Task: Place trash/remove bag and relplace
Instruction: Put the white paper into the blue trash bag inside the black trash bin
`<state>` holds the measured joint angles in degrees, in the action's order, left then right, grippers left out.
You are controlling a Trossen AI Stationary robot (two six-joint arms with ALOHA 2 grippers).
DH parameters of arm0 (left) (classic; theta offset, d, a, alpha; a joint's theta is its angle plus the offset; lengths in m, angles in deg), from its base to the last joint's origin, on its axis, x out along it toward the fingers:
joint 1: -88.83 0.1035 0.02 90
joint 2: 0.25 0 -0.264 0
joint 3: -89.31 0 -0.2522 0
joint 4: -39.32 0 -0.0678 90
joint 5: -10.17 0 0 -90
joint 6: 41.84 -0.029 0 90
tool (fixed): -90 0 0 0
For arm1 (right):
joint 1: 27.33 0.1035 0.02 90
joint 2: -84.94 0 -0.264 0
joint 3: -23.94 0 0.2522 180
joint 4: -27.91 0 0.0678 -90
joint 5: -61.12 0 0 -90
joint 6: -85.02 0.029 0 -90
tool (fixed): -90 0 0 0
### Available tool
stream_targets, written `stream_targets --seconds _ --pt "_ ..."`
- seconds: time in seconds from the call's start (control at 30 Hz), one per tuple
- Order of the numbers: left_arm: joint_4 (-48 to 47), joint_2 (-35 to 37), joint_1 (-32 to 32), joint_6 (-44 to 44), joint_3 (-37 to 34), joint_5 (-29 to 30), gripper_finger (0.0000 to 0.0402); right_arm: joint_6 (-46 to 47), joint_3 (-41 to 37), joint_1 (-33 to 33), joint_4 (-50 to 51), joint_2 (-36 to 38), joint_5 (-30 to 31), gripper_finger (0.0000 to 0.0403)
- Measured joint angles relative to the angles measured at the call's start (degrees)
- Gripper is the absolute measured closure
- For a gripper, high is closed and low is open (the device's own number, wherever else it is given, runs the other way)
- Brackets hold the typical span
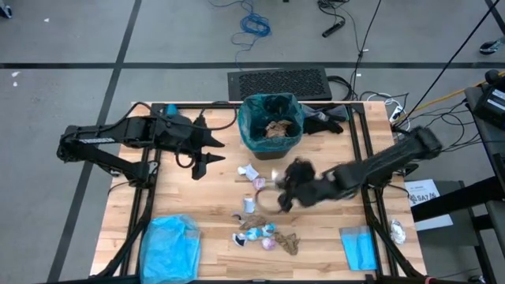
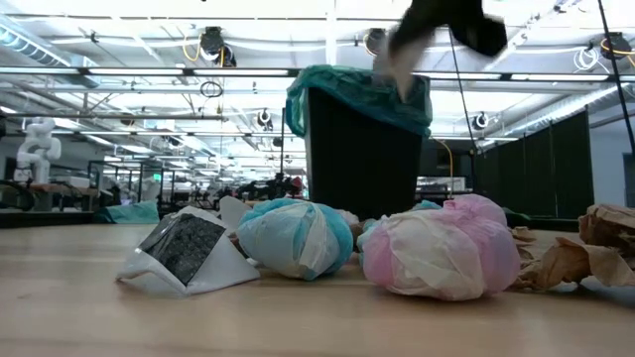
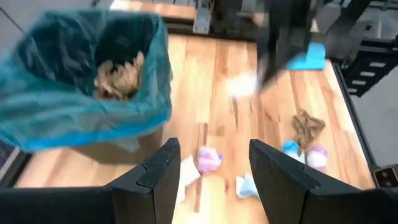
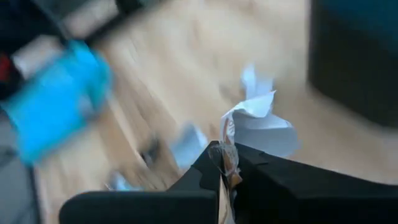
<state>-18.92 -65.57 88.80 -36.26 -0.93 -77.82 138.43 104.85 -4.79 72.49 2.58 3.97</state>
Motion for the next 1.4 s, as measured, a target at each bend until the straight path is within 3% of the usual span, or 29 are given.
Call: stream_targets --seconds 0.13,0.3,0.57,0.73,0.9,1.07,1.2,1.4 --pt "-0.4 0.0 -1.2 0.9 -3.9 0.0 0.0215 -8.5 4.3 -3.2 1.9 6.8 4.9 0.0403" --pt "3.6 -0.1 -1.6 2.7 -12.3 0.0 0.0215 -20.1 7.7 -11.6 1.9 9.9 4.2 0.0403" --pt "24.2 -3.7 -1.6 2.9 -25.0 -0.1 0.0215 -28.7 7.9 -28.3 1.3 5.9 -7.8 0.0396" --pt "30.4 -10.1 -1.6 -1.7 -26.0 0.0 0.0215 -38.3 7.9 -34.4 -7.0 4.2 -19.6 0.0338" --pt "30.6 -17.3 -1.6 -3.5 -26.0 0.0 0.0215 -40.7 8.0 -37.2 -11.0 4.0 -29.3 0.0239" --pt "33.0 -23.2 -1.5 -9.8 -26.0 1.3 0.0215 -35.1 8.0 -39.4 -10.1 5.1 -35.6 0.0156" --pt "36.7 -26.5 -1.4 -17.2 -26.0 3.4 0.0215 -34.6 8.0 -38.3 -10.4 7.3 -35.9 0.0141" --pt "39.0 -30.9 -0.4 -23.3 -25.5 4.4 0.0215 -33.1 8.0 -34.9 -10.4 11.6 -35.2 0.0168"
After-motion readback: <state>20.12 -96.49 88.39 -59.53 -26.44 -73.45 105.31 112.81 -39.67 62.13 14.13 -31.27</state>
